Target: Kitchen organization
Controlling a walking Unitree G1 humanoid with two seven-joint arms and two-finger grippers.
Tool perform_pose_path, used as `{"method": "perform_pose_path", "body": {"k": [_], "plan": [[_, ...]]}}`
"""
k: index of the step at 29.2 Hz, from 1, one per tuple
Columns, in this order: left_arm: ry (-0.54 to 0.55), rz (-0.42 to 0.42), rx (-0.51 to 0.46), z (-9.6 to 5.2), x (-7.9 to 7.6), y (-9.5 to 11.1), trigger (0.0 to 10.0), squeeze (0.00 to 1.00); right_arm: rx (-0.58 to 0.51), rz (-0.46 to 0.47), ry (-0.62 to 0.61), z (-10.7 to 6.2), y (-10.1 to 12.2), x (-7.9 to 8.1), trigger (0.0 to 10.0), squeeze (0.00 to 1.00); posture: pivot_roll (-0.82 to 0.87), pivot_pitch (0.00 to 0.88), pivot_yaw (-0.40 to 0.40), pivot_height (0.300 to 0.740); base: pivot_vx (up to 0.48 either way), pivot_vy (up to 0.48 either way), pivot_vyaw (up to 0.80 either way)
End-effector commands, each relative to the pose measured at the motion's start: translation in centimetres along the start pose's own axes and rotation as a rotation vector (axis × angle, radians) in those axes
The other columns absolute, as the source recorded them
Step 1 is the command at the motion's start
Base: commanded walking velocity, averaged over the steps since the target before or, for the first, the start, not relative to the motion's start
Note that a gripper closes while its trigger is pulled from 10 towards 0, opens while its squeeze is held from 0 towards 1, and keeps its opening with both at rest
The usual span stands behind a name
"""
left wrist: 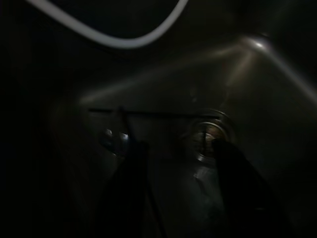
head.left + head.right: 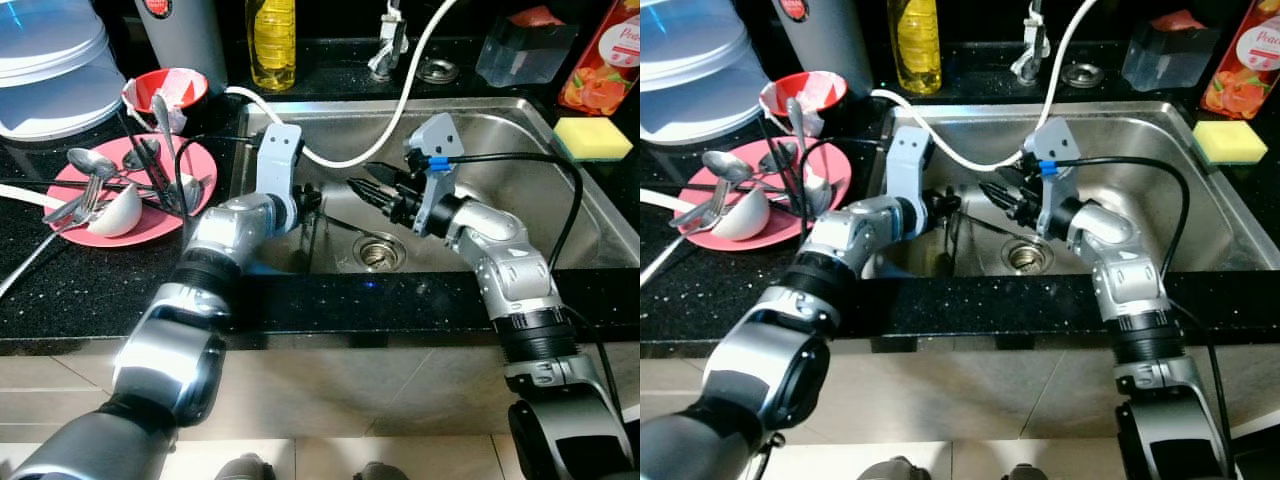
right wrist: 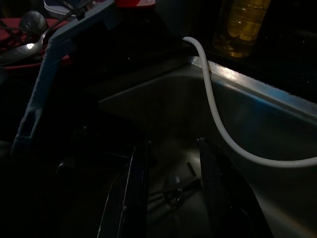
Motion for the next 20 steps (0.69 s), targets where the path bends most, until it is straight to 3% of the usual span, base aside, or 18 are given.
{"method": "perform_pose_path", "body": {"k": [1,3,6,7,8,9,12,13,16,17,20], "plan": [[0.059,0.117,-0.095,-0.9,1.0,1.5,10.0,1.0,-0.029,-0.003,-0.011,0.1,0.4,0.0,10.0,0.0,0.03,0.045,0.077,0.74,0.0,0.0,0.0],[0.062,0.197,-0.221,-2.1,0.7,3.7,10.0,1.0,-0.058,-0.004,-0.024,0.1,1.0,-0.1,10.0,0.0,0.03,0.048,0.078,0.74,0.0,0.0,0.0],[0.059,0.21,-0.27,-2.7,0.5,4.6,10.0,1.0,-0.07,-0.001,-0.029,0.0,1.2,-0.2,10.0,0.0,0.03,0.048,0.081,0.74,0.0,0.0,0.0],[0.083,0.272,-0.36,-4.6,0.4,6.6,10.0,0.11,-0.09,0.003,-0.037,-0.1,1.6,-0.1,10.0,0.0,0.02,0.049,0.084,0.74,0.0,0.0,0.0],[0.096,0.328,-0.408,-6.4,0.4,7.7,10.0,0.0,-0.101,0.004,-0.04,-0.2,1.9,-0.1,10.0,0.0,0.02,0.05,0.084,0.74,0.0,0.0,0.0],[0.096,0.328,-0.408,-6.4,0.4,7.7,10.0,0.0,-0.101,0.004,-0.04,-0.2,1.9,-0.1,10.0,0.0,0.02,0.05,0.084,0.74,0.0,0.0,0.0],[0.119,0.463,-0.419,-9.8,1.0,8.6,10.0,0.0,-0.119,0.004,-0.044,-0.4,2.2,-0.1,10.0,0.0,0.03,0.055,0.085,0.74,0.0,0.0,0.0],[0.119,0.463,-0.419,-9.8,1.0,8.6,10.0,0.0,-0.119,0.004,-0.044,-0.4,2.2,-0.1,10.0,0.0,0.03,0.055,0.085,0.74,0.0,0.0,0.0],[0.146,0.641,-0.347,-14.0,2.3,8.2,10.0,0.0,-0.129,0.002,-0.054,-0.5,2.4,-0.2,10.0,0.0,0.05,0.058,0.086,0.74,0.0,0.0,0.0],[0.146,0.641,-0.347,-14.0,2.3,8.2,10.0,0.0,-0.129,0.002,-0.054,-0.5,2.4,-0.2,10.0,0.0,0.05,0.058,0.086,0.74,0.0,0.0,0.0],[0.21,0.764,-0.281,-18.3,3.7,7.9,10.0,0.0,-0.143,0.001,-0.06,-0.4,2.7,-0.3,10.0,0.0,0.06,0.061,0.084,0.74,0.0,0.0,0.0]]}}
Point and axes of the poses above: a point about 5 cm out from each wrist's last joint towards the gripper, its own z axis pointing out of the wrist towards the gripper, its own y axis along the axis of the wrist's last joint, x = y × z, the point moved 1 cm from there along z, pointing out of the wrist towards the gripper, and after that the axes turned 10 degrees about -z, right-handed, at the moved point
